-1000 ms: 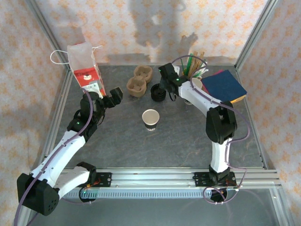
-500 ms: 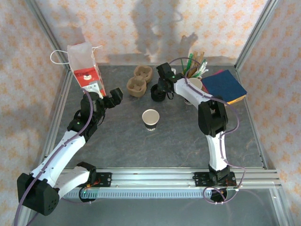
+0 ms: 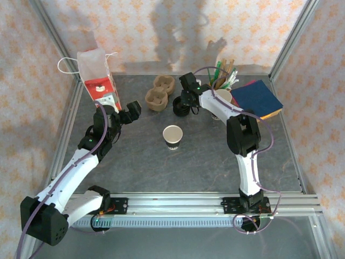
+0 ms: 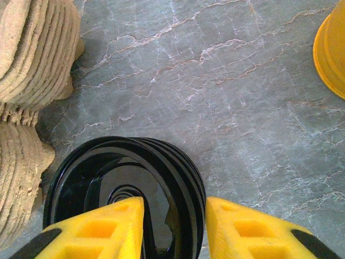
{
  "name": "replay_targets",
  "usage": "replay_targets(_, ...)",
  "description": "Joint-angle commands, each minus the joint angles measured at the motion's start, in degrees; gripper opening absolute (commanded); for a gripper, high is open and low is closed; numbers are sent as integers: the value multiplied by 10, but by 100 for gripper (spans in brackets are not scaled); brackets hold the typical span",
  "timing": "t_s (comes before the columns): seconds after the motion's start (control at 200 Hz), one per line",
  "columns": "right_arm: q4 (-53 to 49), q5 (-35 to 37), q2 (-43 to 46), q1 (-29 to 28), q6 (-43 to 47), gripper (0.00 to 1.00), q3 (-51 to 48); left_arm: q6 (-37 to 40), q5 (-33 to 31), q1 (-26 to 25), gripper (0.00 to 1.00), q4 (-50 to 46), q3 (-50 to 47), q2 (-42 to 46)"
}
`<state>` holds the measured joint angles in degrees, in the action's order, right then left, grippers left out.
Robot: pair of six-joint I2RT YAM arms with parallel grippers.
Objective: Pack the takeout coffee
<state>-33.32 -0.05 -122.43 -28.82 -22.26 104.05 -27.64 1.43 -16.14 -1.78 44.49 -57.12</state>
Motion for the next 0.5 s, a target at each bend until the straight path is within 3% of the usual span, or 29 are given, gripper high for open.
replay_targets(0.0,-9,6,-13,1,-2,35,3,-8,-1,-3,99,-1,-4,0)
replay_targets(0.491,-10,5,-17,2,-3,29,1,-8,6,-4,99,6,4,-14)
